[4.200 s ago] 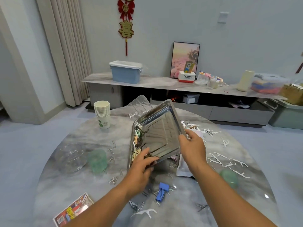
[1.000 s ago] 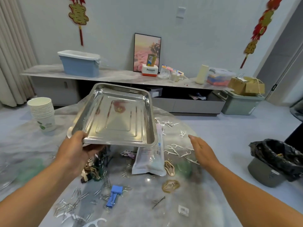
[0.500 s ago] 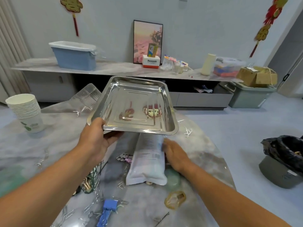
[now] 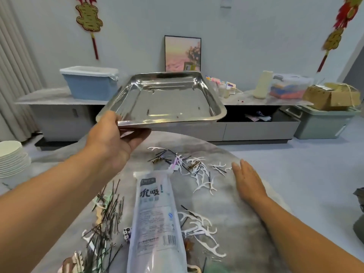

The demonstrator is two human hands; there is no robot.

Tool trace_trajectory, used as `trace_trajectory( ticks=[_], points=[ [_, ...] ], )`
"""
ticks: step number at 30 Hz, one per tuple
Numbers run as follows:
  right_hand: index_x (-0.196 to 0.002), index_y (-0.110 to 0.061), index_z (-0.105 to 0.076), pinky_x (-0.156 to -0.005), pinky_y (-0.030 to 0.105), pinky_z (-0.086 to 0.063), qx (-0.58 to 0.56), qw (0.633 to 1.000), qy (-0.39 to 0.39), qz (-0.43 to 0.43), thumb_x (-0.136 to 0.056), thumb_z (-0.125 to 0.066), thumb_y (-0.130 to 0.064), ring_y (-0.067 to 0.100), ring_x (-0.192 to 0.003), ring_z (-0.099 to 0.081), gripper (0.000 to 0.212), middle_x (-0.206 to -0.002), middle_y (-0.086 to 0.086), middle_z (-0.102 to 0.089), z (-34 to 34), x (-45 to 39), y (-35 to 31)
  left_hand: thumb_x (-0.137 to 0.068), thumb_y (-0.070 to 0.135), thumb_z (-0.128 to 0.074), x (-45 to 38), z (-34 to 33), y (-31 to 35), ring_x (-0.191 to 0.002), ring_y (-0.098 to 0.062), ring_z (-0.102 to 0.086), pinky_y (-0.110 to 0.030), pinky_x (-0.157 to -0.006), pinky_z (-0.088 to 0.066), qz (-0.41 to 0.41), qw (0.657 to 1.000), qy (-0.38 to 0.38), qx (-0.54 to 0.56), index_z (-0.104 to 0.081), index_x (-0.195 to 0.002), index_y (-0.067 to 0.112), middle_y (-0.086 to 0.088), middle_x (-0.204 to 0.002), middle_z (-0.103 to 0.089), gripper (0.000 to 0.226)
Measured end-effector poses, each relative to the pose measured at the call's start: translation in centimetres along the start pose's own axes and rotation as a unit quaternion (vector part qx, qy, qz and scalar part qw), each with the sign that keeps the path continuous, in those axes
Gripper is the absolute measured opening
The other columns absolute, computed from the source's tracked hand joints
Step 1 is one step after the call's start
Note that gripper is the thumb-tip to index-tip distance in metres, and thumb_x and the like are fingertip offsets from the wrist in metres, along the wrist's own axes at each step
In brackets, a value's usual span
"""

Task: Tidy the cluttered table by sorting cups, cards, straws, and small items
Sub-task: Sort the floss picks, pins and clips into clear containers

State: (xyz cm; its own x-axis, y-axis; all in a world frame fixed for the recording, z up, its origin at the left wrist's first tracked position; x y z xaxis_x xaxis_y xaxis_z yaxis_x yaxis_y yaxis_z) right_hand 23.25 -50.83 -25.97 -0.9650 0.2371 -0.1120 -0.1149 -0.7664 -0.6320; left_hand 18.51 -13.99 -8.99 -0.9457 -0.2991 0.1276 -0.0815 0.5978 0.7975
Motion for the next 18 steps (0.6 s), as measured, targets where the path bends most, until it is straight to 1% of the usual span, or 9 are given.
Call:
trace_trajectory(
  ticks=[2, 4, 6, 7, 9, 10, 13, 15, 18],
  points=[
    [-0.123, -0.014, -0.058, -0.108, 0.041, -0.033, 0.052, 0.998, -0.017, 0.018, -0.108, -0.03, -0.042, 0.034, -0.131, -0.047, 0.043, -0.133, 0.013, -0.057, -1.4, -2.9, -0.6, -0.1, 0.006, -0.04, -1.7, -0.4, -0.2, -0.1, -0.036, -0.071, -0.052, -0.079, -0.061, -0.007, 1.0, 0.002, 0.016, -0.057, -0.103, 0.001, -0.024, -0.114, -0.068, 0.018],
    [-0.098, -0.018, -0.057, -0.097, 0.041, -0.037, 0.068, 0.996, -0.025, 0.047, -0.107, -0.03, -0.041, 0.037, -0.117, -0.054, 0.037, -0.111, 0.01, -0.061, -2.5, -5.0, -1.6, -0.1, 0.006, -0.039, -3.0, -0.5, -0.7, -0.098, -0.034, -0.072, -0.051, -0.077, -0.062, -0.011, 1.0, 0.001, 0.026, -0.057, -0.105, 0.002, -0.022, -0.11, -0.069, 0.019],
    [-0.118, -0.011, -0.062, -0.105, 0.039, -0.033, 0.08, 0.993, -0.058, 0.069, -0.109, -0.031, -0.037, 0.034, -0.128, -0.049, 0.041, -0.127, 0.015, -0.06, -3.7, -5.9, -2.6, -0.1, 0.006, -0.039, -4.0, -0.4, -1.2, -0.095, -0.033, -0.072, -0.05, -0.076, -0.062, -0.015, 0.999, 0.004, 0.029, -0.056, -0.105, 0.003, -0.02, -0.105, -0.069, 0.018],
    [-0.133, -0.006, -0.057, -0.111, 0.036, -0.029, 0.083, 0.99, -0.072, 0.084, -0.11, -0.031, -0.037, 0.031, -0.136, -0.044, 0.047, -0.141, 0.015, -0.055, -4.2, -6.1, -3.3, -0.1, 0.006, -0.038, -4.4, -0.3, -1.5, -0.094, -0.032, -0.072, -0.05, -0.076, -0.062, -0.016, 0.999, 0.005, 0.028, -0.055, -0.104, 0.004, -0.019, -0.104, -0.069, 0.018],
    [-0.15, -0.011, -0.045, -0.119, 0.032, -0.022, 0.077, 0.985, -0.105, 0.112, -0.11, -0.029, -0.042, 0.021, -0.147, -0.034, 0.053, -0.158, 0.006, -0.042, -5.6, -6.0, -4.9, -0.1, 0.006, -0.039, -5.1, 0.2, -2.1, -0.094, -0.032, -0.073, -0.05, -0.075, -0.062, -0.012, 1.0, 0.008, 0.025, -0.055, -0.106, 0.005, -0.02, -0.106, -0.068, 0.017],
    [-0.151, -0.015, -0.046, -0.119, 0.032, -0.024, 0.064, 0.982, -0.121, 0.133, -0.109, -0.029, -0.044, 0.02, -0.147, -0.035, 0.054, -0.158, 0.003, -0.043, -6.4, -5.4, -6.2, -0.1, 0.006, -0.039, -5.4, 0.3, -2.3, -0.093, -0.032, -0.074, -0.05, -0.074, -0.062, -0.009, 1.0, 0.005, 0.022, -0.055, -0.108, 0.004, -0.021, -0.108, -0.069, 0.018],
    [-0.132, -0.022, -0.059, -0.105, 0.034, -0.039, 0.025, 0.961, -0.181, 0.209, -0.101, -0.027, -0.046, 0.022, -0.127, -0.052, 0.051, -0.138, 0.001, -0.059, -9.7, -2.5, -10.7, -0.1, 0.007, -0.04, -5.6, 0.6, -2.7, -0.09, -0.033, -0.075, -0.049, -0.072, -0.062, -0.003, 1.0, 0.005, 0.007, -0.054, -0.108, 0.003, -0.023, -0.112, -0.068, 0.016],
    [-0.14, -0.03, -0.054, -0.113, 0.038, -0.037, 0.018, 0.947, -0.211, 0.243, -0.104, -0.026, -0.05, 0.015, -0.133, -0.047, 0.05, -0.148, -0.005, -0.053, -11.6, -0.1, -13.4, -0.101, 0.008, -0.04, -5.7, 0.5, -2.6, -0.094, -0.035, -0.072, -0.051, -0.075, -0.062, 0.005, 1.0, 0.002, 0.003, -0.051, -0.108, 0.003, -0.025, -0.118, -0.065, 0.014],
    [-0.14, -0.031, -0.054, -0.112, 0.037, -0.038, -0.015, 0.921, -0.264, 0.285, -0.107, -0.026, -0.047, 0.013, -0.133, -0.047, 0.045, -0.147, -0.008, -0.054, -13.3, 3.6, -16.3, -0.101, 0.01, -0.041, -5.9, 0.3, -2.0, -0.095, -0.036, -0.071, -0.052, -0.076, -0.062, 0.01, 1.0, -0.001, 0.002, -0.05, -0.114, 0.002, -0.026, -0.12, -0.064, 0.017]
  ],
)
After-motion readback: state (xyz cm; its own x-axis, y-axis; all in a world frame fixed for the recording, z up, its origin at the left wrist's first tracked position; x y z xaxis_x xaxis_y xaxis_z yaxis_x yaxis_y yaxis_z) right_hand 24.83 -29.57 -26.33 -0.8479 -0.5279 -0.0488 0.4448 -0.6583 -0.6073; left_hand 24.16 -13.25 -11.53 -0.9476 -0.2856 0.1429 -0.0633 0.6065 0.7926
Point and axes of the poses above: each hand's wrist, its own x-axis away from the middle knuckle, its own z-axis out of the back of the hand, y = z × x, the point moved 7 cm from there along -x, towards the middle knuckle
